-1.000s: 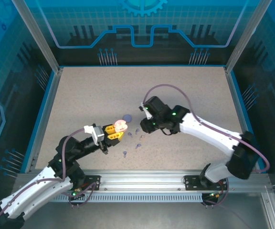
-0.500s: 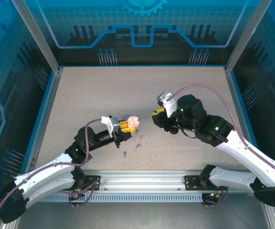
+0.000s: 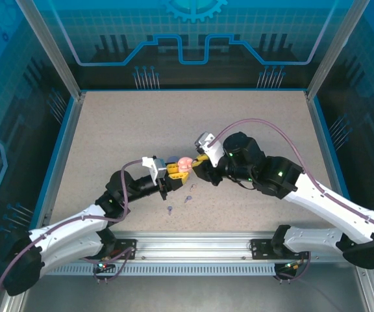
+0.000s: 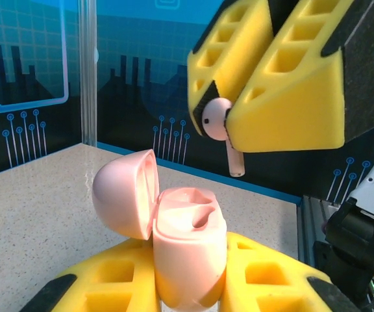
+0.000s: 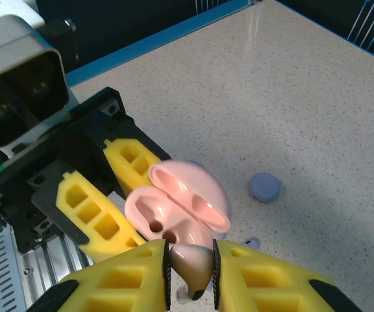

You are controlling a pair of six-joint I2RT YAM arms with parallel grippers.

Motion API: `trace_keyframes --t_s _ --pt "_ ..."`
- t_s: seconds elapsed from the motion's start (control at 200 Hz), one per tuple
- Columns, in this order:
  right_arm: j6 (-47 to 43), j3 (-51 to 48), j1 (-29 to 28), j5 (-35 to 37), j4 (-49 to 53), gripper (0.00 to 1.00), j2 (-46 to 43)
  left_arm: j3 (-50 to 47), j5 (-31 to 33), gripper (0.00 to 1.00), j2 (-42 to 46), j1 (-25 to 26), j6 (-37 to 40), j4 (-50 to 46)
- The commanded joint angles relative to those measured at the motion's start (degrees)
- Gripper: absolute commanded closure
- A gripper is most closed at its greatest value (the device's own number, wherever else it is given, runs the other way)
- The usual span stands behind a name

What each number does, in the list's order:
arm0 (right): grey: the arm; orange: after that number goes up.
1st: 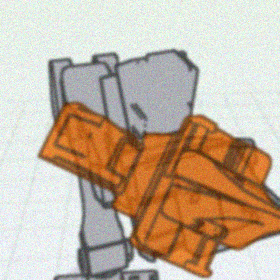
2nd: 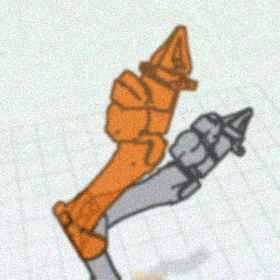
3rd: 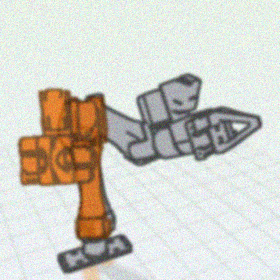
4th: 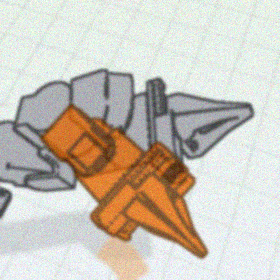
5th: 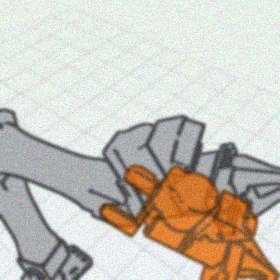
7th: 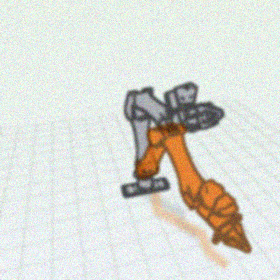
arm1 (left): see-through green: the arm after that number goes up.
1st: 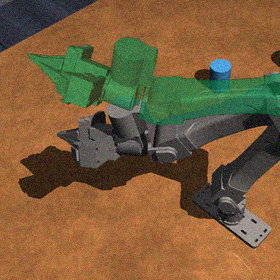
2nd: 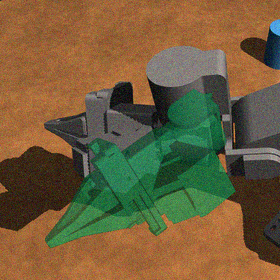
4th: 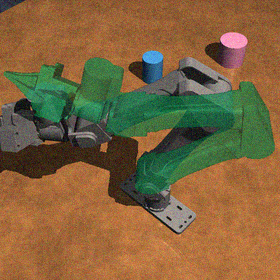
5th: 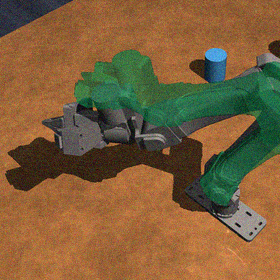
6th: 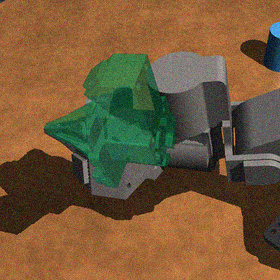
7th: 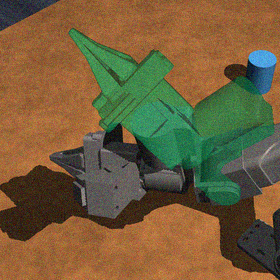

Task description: Insert wireless bluetooth earbuds into charging case

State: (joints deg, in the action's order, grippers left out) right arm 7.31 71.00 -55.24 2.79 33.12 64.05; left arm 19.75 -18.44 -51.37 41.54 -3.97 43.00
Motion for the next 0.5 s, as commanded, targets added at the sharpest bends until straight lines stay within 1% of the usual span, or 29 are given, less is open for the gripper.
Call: trace_keyframes --t_s 0.0,0.145,0.495 --pt "-1.5 3.3 -1.4 1.2 -1.7 0.76 1.1 0.4 -2.1 1.0 -0.4 0.5 2.6 3.7" --pt "-1.8 4.6 -2.4 1.5 -2.4 0.76 2.2 0.9 -2.6 1.0 -1.1 0.4 3.9 3.7" --pt "-2.2 5.1 -3.7 3.3 -2.0 0.76 4.9 1.7 -2.5 1.0 -1.9 0.5 3.8 4.2"
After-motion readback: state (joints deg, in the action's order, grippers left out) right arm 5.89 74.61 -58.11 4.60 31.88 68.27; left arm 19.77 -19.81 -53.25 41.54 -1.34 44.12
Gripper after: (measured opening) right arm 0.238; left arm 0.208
